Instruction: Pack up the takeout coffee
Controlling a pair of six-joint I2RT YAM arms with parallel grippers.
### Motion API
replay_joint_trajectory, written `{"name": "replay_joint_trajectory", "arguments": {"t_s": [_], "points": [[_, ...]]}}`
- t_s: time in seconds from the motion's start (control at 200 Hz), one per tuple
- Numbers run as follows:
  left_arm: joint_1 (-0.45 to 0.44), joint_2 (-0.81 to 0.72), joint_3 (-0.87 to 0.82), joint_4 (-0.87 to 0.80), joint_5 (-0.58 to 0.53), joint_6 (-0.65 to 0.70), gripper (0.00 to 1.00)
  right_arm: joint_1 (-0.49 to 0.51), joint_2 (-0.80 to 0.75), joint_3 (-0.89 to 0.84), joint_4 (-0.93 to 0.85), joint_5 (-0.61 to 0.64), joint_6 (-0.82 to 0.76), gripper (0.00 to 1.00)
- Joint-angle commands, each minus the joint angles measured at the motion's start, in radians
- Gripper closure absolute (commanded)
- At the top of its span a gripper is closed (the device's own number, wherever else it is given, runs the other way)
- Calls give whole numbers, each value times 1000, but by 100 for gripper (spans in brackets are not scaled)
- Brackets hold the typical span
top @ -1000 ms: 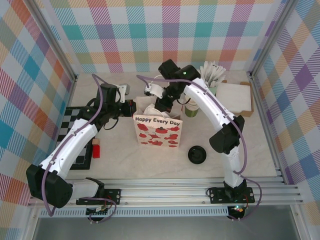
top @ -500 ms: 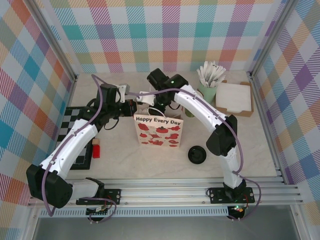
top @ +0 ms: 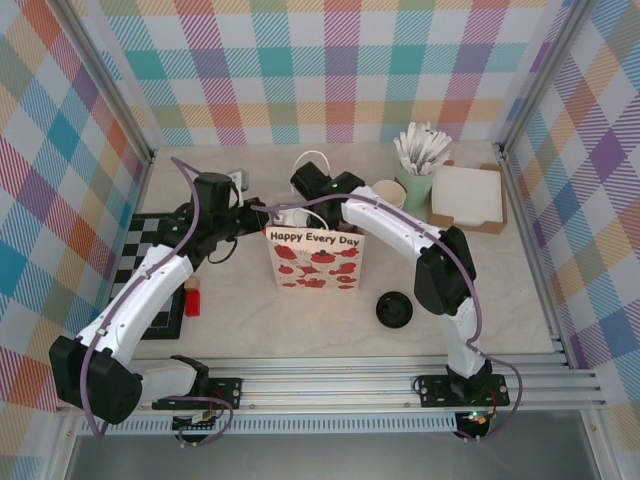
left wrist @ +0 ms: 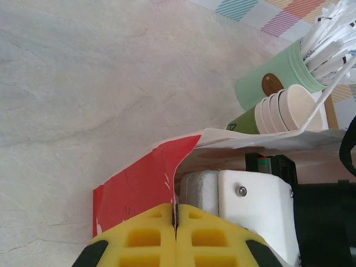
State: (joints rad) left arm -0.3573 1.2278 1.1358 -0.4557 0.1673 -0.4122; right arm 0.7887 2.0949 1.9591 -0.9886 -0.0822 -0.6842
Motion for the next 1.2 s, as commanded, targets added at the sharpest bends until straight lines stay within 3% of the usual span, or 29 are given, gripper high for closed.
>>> {"name": "replay_joint_trajectory", "arguments": {"t_s": [0.0,0.13,0.41,0.58,0.83,0.88,0.91,1.105,1.2], "points": [[2,-3,1,58,18,-25,100,22,41,73,-24,-46,56,100],[1,0,-2,68,14,-38,100,23,30,34,25,-55,92,98],[1,-1,13,13,-60,-14,100,20,-120,24,34,-53,54,54],[1,10,30,-17,-66,1,100,17,-199,10,84,36,143,38],[1,0,24,-31,-78,-5,100,15,-334,-73,191,51,194,22],[1,-3,23,-35,-78,-5,100,15,-351,-73,199,68,212,13],[1,-4,24,-37,-81,-4,100,15,-363,-74,204,78,224,0],[1,-11,22,-41,-84,-7,100,15,-491,-177,396,300,359,0],[1,-11,22,-41,-86,-10,100,15,-564,-248,508,431,496,0]]}}
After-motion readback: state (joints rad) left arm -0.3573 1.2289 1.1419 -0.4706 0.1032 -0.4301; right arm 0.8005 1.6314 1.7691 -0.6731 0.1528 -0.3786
